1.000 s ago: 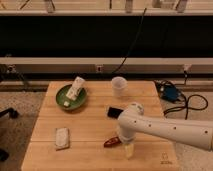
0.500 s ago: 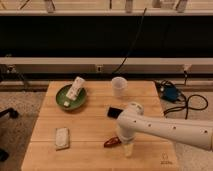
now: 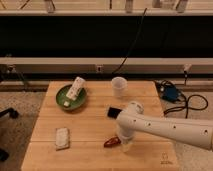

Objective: Place the pepper in the ceramic cup

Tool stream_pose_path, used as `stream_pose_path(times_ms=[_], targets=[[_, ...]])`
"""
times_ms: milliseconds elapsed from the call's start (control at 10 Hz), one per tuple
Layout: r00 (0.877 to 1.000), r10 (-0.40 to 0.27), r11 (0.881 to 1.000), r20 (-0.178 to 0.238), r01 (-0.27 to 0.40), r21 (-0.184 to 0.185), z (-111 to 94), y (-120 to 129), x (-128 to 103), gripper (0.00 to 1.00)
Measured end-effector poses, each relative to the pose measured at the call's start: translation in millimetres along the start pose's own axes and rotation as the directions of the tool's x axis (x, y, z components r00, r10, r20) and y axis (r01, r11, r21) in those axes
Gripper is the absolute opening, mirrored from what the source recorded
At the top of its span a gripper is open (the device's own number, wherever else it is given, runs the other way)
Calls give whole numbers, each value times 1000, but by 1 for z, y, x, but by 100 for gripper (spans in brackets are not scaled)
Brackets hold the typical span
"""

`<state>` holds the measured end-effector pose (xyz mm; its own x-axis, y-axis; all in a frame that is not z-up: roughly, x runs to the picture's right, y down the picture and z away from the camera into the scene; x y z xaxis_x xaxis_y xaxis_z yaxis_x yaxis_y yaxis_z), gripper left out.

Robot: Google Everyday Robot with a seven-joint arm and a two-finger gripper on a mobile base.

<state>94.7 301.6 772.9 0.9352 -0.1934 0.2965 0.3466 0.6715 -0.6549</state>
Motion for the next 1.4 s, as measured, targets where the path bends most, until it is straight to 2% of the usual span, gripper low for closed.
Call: stream_pose_path(times_ms=[100,300,500,700,1100,1400], targets=[[1000,-1,1000,-1,1,-3,-1,2,0,9],[1000,0,1000,-1,0,-2,-1,2,0,2],[1000,2,1000,-1,-2,-3,-3,2,1,2],[1000,15,1000,2,-15,0,-20,4,4,2],[1000,28,1000,3,-28,7,-31,3,9,2],[999,35,999,-17,-35,20,-67,-10,18,2]])
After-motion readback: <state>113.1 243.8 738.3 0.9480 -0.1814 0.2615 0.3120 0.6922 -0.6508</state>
